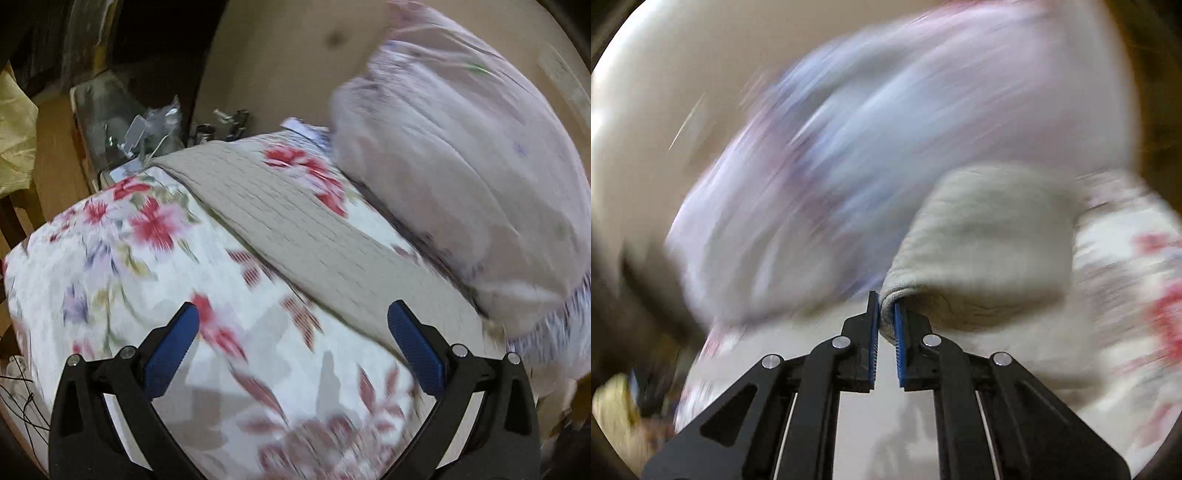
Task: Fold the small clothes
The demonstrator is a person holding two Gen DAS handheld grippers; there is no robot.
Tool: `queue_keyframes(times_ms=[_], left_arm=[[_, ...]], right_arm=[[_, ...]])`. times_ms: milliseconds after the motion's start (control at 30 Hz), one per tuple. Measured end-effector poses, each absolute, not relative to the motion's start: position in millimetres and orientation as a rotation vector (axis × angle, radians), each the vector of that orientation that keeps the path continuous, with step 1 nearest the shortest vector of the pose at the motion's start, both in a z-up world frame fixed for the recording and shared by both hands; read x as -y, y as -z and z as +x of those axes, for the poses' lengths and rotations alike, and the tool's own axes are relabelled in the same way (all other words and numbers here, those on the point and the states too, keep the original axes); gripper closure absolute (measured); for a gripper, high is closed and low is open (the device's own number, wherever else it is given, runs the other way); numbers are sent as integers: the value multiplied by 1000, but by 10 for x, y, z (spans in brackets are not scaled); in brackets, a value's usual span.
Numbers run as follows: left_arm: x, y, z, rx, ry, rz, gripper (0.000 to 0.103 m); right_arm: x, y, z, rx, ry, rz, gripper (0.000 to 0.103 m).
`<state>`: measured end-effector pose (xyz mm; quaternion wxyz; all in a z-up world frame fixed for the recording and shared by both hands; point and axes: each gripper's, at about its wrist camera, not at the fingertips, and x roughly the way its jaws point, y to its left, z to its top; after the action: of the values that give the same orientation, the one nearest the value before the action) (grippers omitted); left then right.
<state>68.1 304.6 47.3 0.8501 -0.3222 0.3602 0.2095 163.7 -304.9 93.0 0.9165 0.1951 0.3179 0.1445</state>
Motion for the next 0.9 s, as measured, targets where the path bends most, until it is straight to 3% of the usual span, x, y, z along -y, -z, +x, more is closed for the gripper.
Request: queue_keyframes(times_ms=[100, 167, 200, 233, 367, 533, 633, 667, 700, 733, 900], left_arm=[[-3351, -407, 807, -768, -456, -732, 2], [-3575, -362, 868, -764, -470, -781, 3], [-3682, -336, 897, -761, -474, -807, 5], [-3764, -312, 918, -760, -475, -829, 9], [-4136, -170, 1014, -759, -455, -957, 31], [-4305, -166, 1008, -716, -464, -1019, 35], [-4397, -144, 1023, -718, -504, -1027, 57], [-4434, -138, 1027, -716, -512, -1026, 78], [-4470, -105, 1051, -719, -488, -1044, 90], [-4491, -94, 1068, -721, -476, -1052, 96], [-3986, -651, 1294, -666, -329, -750, 97]], right_arm=[[1945, -429, 1689, -928, -474, 308, 73], [1692, -304, 1576, -972, -506, 306, 64], [1644, -280, 1498, -973, -500, 297, 50], [1651, -272, 1482, -973, -481, 284, 42], [1861, -251, 1482, -994, -355, 320, 41], [2138, -160, 1380, -1007, -239, 412, 41], [2104, -126, 1331, -1024, -246, 401, 40], [2076, -114, 1336, -1027, -251, 397, 40], [2072, -105, 1315, -1030, -259, 391, 40], [2083, -109, 1300, -1031, -266, 388, 40], [2220, -152, 1304, -1017, -271, 365, 40]])
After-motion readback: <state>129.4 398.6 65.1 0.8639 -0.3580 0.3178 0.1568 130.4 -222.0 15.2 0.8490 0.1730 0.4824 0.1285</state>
